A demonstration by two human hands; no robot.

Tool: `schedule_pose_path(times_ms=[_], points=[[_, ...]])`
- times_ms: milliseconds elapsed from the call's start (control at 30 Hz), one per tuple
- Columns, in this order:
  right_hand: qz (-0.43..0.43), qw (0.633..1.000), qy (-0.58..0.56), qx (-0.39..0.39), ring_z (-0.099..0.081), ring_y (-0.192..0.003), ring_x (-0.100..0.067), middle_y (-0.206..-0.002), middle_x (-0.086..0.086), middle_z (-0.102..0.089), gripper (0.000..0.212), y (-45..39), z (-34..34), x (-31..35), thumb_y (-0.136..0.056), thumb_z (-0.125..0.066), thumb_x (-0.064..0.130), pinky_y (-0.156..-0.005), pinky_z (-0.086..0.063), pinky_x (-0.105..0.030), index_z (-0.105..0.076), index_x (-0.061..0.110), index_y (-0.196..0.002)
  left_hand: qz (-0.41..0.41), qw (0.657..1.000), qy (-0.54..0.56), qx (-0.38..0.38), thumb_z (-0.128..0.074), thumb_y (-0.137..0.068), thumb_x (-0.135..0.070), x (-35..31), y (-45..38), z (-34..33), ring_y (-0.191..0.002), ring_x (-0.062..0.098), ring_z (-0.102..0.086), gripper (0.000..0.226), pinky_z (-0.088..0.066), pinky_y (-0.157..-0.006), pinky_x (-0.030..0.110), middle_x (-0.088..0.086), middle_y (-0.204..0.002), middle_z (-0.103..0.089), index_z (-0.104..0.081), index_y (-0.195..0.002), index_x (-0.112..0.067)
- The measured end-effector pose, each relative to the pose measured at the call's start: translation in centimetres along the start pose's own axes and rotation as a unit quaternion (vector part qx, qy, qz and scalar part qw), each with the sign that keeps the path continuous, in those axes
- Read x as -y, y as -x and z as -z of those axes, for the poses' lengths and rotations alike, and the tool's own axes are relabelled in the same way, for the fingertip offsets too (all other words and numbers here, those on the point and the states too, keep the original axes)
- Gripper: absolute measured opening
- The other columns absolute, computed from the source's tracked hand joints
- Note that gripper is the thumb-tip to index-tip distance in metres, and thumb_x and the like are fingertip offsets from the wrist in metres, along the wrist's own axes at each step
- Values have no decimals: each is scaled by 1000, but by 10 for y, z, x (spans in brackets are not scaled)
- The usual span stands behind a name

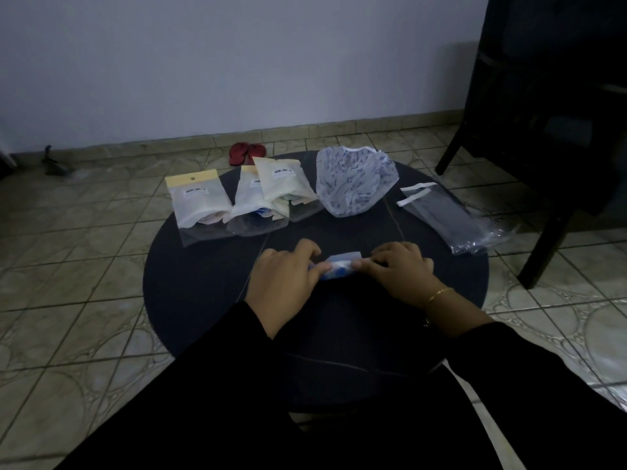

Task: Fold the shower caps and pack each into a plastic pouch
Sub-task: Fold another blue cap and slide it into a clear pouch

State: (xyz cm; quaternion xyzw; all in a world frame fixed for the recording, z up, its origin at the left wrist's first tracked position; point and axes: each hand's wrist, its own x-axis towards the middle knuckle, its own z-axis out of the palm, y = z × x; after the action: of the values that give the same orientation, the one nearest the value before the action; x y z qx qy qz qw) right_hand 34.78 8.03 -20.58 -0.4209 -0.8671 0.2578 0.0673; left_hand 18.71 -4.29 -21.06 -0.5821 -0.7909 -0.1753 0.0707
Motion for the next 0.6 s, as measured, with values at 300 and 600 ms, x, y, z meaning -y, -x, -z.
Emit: schedule_pose_path(times_ms=[300,600], points=[[-127,983,-32,-129,-43,-115,-23,-111,0,-59,43,-9,-17,24,-82,-52,63,-92,-31,-41,-63,24,-96,111,991,-65,-32,-32,-99,-40,-2,-9,-23,-102,25,-52,40,-35,-84,37,3,-108,-61,-64,-97,-16],[-15,996,72,-48,-7,-145,-18,-156,4,-18,55,-24,-41,50,-99,-19,47,-112,-9,-49,-20,21,-149,146,986,9,80,-15,-103,-35,0,-12,-29,-146,21,-7,49,-4,-117,37,0,-159,-15,-21,-150,-21]])
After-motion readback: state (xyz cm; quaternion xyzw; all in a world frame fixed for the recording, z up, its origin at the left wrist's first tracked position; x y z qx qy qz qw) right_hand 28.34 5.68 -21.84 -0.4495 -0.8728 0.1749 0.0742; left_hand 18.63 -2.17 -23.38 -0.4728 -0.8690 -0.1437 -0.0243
